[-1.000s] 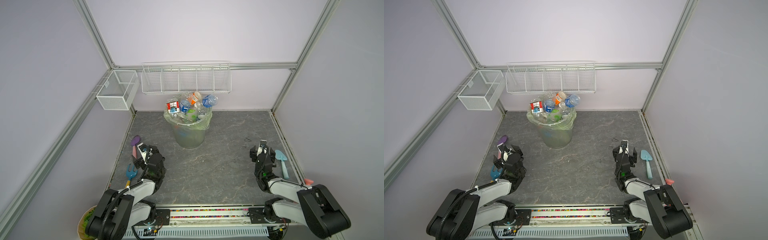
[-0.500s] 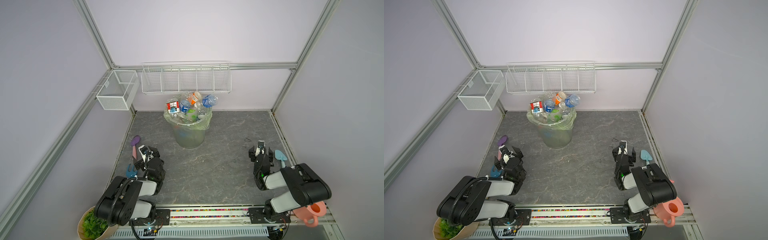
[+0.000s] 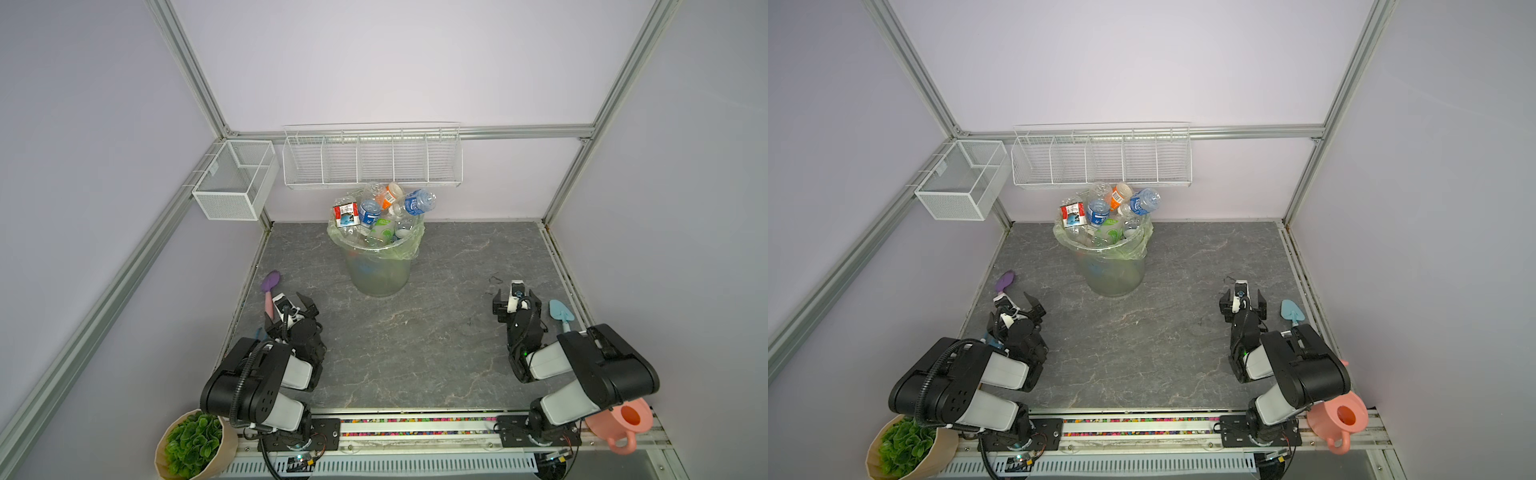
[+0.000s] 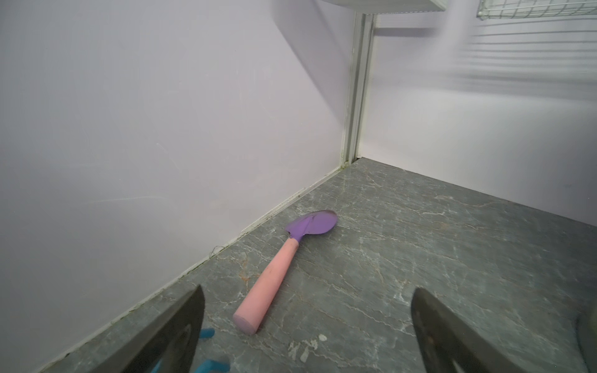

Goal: Throw the plastic bottles in the bin

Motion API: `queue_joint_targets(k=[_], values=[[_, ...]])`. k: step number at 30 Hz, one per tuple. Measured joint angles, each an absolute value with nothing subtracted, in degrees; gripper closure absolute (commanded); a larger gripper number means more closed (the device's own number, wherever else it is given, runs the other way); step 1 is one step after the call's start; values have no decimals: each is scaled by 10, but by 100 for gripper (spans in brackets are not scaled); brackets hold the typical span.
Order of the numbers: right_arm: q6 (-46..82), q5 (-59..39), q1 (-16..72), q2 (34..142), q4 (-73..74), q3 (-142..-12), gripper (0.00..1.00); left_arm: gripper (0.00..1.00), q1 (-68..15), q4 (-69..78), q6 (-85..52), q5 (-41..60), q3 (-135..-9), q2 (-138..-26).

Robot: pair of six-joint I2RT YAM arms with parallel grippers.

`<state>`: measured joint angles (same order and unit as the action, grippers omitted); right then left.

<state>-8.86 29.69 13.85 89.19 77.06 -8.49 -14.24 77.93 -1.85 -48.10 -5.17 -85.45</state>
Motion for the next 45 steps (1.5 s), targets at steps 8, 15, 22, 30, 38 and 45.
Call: queue_joint_targets(k=[8,15,22,30,38,45], values=[[-91,291,138,895,773,-85,11,1,-143,784,2,-404,-52,-859],[-93,285,138,899,775,-85,11,1,-162,788,56,-314,-54,-891],[-104,239,137,899,775,-79,11,1,-162,790,75,-283,-54,-891],[-107,193,119,903,776,-79,11,1,-154,790,82,-250,-54,-895],[-103,149,87,919,776,-85,11,1,-128,786,67,-253,-95,-937],[-66,115,40,895,624,-180,11,1,-127,780,63,-257,-96,-936]])
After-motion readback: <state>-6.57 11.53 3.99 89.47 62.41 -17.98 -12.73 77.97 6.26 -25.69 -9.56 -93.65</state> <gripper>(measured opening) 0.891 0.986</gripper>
